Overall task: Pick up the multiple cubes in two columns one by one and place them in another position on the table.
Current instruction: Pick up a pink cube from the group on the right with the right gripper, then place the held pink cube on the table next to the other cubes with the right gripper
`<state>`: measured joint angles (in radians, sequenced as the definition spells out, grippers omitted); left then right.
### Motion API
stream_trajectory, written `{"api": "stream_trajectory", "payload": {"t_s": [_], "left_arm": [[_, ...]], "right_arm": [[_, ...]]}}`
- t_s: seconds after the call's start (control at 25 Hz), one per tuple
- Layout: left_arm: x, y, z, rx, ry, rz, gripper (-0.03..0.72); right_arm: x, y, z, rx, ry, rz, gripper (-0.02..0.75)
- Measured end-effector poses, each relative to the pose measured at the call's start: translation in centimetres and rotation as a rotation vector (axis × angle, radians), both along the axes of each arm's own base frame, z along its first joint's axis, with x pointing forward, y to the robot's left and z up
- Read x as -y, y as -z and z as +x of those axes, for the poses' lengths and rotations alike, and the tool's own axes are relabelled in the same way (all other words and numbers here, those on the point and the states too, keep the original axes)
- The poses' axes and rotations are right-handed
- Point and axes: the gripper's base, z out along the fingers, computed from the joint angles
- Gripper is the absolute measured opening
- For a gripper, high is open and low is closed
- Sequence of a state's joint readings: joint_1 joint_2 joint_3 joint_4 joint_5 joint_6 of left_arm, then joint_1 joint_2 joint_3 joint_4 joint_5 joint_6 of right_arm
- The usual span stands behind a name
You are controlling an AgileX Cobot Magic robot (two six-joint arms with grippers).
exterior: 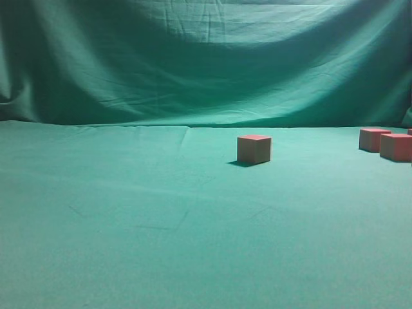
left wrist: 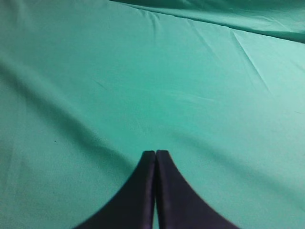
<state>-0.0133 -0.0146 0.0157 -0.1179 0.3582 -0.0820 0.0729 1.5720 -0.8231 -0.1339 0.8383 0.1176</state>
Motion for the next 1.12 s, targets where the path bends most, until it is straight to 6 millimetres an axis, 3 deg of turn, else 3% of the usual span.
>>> {"api": "stream_trajectory", "payload": {"t_s": [0.2, 0.48, 0.76, 0.88, 1.12], "left_arm": [[0.0, 0.0, 0.0, 0.000, 0.000, 0.000, 0.000], [0.0, 0.0, 0.0, 0.000, 0.000, 0.000, 0.000], [0.0, 0.0, 0.0, 0.000, 0.000, 0.000, 0.000], [0.0, 0.0, 0.0, 0.000, 0.000, 0.000, 0.000], [0.0, 0.0, 0.0, 0.000, 0.000, 0.000, 0.000]], "right_arm": [[0.1, 1.2, 0.5, -0.017, 0.005, 0.001, 0.554], [1.3, 1.3, 0.6, -0.011, 0.055, 0.009, 0.264], [1.2, 1.2, 0.4, -0.032, 0.077, 0.029, 0.273], [0.7, -0.5, 0.2, -0.048, 0.065, 0.083, 0.273], [-2.7, -8.2, 0.7, 0.103, -0.090, 0.252, 0.273]]}}
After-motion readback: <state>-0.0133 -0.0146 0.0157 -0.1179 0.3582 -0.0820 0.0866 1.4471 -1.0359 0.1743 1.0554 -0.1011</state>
